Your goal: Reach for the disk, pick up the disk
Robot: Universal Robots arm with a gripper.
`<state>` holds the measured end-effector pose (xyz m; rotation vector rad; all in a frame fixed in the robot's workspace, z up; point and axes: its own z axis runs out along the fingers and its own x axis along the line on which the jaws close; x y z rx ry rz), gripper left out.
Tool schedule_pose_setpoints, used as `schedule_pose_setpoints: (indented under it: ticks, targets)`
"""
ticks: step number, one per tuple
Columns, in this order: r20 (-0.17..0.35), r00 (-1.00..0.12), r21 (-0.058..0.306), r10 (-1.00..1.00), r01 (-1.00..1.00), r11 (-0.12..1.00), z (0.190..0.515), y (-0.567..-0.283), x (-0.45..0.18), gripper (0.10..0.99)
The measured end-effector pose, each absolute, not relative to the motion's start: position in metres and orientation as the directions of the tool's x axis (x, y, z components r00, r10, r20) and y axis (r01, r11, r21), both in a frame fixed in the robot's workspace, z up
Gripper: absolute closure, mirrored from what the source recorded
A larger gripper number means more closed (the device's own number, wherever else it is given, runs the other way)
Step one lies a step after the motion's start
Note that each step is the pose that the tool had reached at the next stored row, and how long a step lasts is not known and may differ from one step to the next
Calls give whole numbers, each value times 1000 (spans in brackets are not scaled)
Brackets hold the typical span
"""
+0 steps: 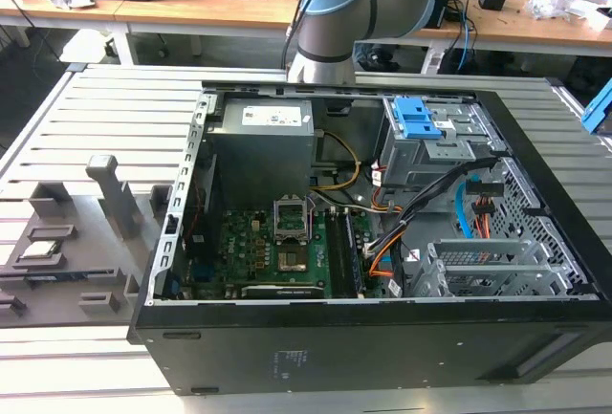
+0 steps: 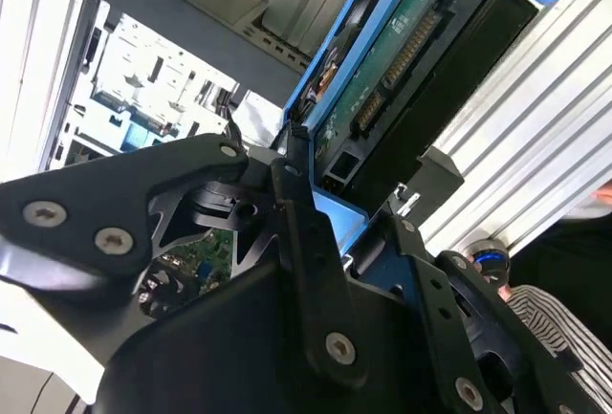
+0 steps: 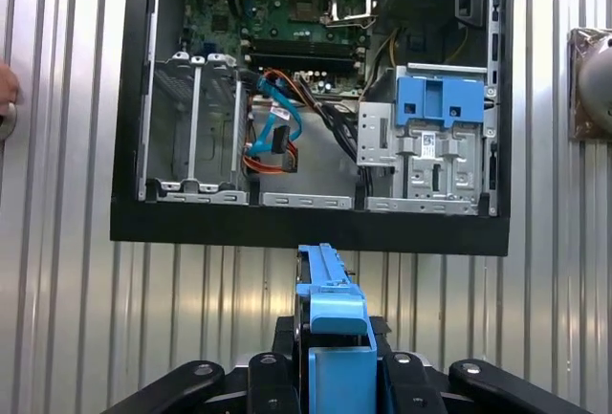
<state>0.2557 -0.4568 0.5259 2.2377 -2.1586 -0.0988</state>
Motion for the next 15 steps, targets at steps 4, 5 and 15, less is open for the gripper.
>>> schedule_pose_setpoints:
  ticks: [4, 5, 15]
  targets:
    - [-24, 35, 66, -999, -997, -37, 526, -466, 240, 718]
    - [-24, 35, 66, -999, -997, -37, 526, -469, 234, 718]
    - [-24, 35, 66, -999, -997, -37, 525, -495, 201, 718]
